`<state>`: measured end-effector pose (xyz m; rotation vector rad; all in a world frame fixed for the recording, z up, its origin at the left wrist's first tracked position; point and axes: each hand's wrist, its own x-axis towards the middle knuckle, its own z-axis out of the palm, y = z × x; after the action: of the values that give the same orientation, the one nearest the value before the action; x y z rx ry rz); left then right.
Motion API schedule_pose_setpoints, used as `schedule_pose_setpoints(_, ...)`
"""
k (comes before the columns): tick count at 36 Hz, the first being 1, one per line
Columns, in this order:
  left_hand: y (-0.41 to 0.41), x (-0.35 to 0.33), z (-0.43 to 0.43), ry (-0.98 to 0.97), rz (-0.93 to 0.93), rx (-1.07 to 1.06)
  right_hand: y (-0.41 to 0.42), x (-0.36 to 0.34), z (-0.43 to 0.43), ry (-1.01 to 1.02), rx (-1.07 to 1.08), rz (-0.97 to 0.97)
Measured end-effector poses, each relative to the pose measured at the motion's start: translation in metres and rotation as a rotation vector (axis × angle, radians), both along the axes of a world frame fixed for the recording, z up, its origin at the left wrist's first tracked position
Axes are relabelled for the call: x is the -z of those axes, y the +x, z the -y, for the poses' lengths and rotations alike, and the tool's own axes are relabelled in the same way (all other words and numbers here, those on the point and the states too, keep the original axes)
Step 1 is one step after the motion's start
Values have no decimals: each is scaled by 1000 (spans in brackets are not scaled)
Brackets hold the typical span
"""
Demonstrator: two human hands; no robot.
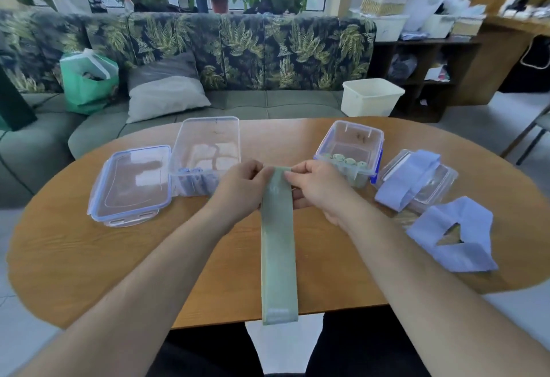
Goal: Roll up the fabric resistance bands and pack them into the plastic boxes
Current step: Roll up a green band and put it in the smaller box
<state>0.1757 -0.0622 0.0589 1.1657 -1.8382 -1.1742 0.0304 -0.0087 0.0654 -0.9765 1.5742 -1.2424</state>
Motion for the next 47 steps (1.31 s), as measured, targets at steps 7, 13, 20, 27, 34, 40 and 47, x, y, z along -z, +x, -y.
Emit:
schedule_pose_setpoints(7,-28,70,33,-19,142,-97,-23,77,49,13,95,-251)
schedule_pose_setpoints(13,-43,102,52,-198,164,-127,-37,106,69,-112,177,-476)
schedule_pose_setpoints(20,-50,109,62,-275,233,-150,-39,117,74,-174,221,-600)
schedule_pose_setpoints(27,-49,107,56,-278,215,-163,-35,118,71,-190,276,-601)
schedule_pose_setpoints(34,-44,110,53,-325,196,-184,-32,117,67,-189,252,-625)
schedule_pose_setpoints(40,-44,110,49,-339,244,-184,-30,113,65,-171,211,-572)
schedule_pose_setpoints(47,-43,111,48,-299,248,-183,-27,109,61,-169,236,-547)
